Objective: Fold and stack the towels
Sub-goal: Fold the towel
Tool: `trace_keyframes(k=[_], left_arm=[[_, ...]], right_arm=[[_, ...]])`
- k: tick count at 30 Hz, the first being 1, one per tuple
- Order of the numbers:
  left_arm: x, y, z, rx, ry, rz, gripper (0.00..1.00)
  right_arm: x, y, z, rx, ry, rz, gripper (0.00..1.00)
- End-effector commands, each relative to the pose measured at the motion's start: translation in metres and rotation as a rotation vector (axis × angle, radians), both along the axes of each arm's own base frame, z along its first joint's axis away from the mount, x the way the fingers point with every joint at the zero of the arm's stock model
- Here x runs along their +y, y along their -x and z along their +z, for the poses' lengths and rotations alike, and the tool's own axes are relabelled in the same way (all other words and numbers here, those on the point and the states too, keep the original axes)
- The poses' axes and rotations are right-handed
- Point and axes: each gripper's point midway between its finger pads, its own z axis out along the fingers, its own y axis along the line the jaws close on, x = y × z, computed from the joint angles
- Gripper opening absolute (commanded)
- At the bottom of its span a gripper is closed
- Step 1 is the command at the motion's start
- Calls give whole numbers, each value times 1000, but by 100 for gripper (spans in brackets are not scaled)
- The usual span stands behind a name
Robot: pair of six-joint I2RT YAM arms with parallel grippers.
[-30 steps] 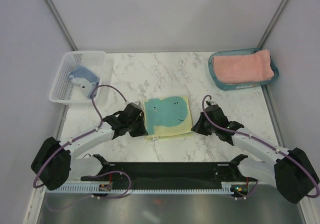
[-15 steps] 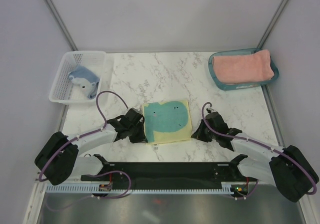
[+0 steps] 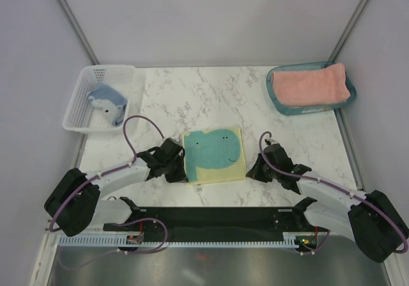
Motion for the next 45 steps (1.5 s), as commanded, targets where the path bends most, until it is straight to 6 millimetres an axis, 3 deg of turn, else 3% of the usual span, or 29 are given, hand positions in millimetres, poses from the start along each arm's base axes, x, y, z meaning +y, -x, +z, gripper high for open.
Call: trace_keyframes(k=[1,4,5,6,9,10,15,17,20,21,22,26,27,31,35,41,45], left_arm=[[21,6,-7,9,-111,-26,2],[20,6,-3,10,-109,-36,3],[19,7,-1,10,-104,-39,6],[20,9,0,15,-106,-43,11],[20,6,11,-11,-100,-40,41],[20,4,14,-20,-101,-39,45],[18,1,34,-12,-120,-71,54],[16,-9,52,-49,-126,-58,56],[9,-46,90,-193,-127,-13,57],[6,-57,94,-209,-135,-7,57],[-2,-74,112,-273,-125,-13,55],[-21,-121,123,-347,-117,-22,51],[-24,-136,125,-373,-97,-10,51],[-36,-167,100,-308,-11,-37,49],[-26,-186,71,-254,-7,-14,48],[-24,-194,29,-178,-23,-31,47],[-28,-207,22,-186,-33,-63,47]], right_arm=[[-9,8,-6,9,50,22,0],[-8,6,1,-8,42,28,3],[-8,6,1,-9,44,30,9],[-7,6,3,-9,37,37,13],[-2,5,12,-27,19,70,27],[-1,5,15,-31,19,78,29],[-5,3,34,-52,49,94,38],[-4,-4,46,-86,52,93,41],[2,-32,75,-188,70,91,40],[11,-50,90,-232,67,101,39],[15,-60,95,-266,87,129,38],[38,-113,110,-345,131,223,36],[52,-127,109,-342,116,261,36],[64,-163,94,-311,126,307,33],[62,-188,73,-272,115,279,32],[52,-191,49,-237,129,223,32],[43,-184,30,-195,136,171,31]])
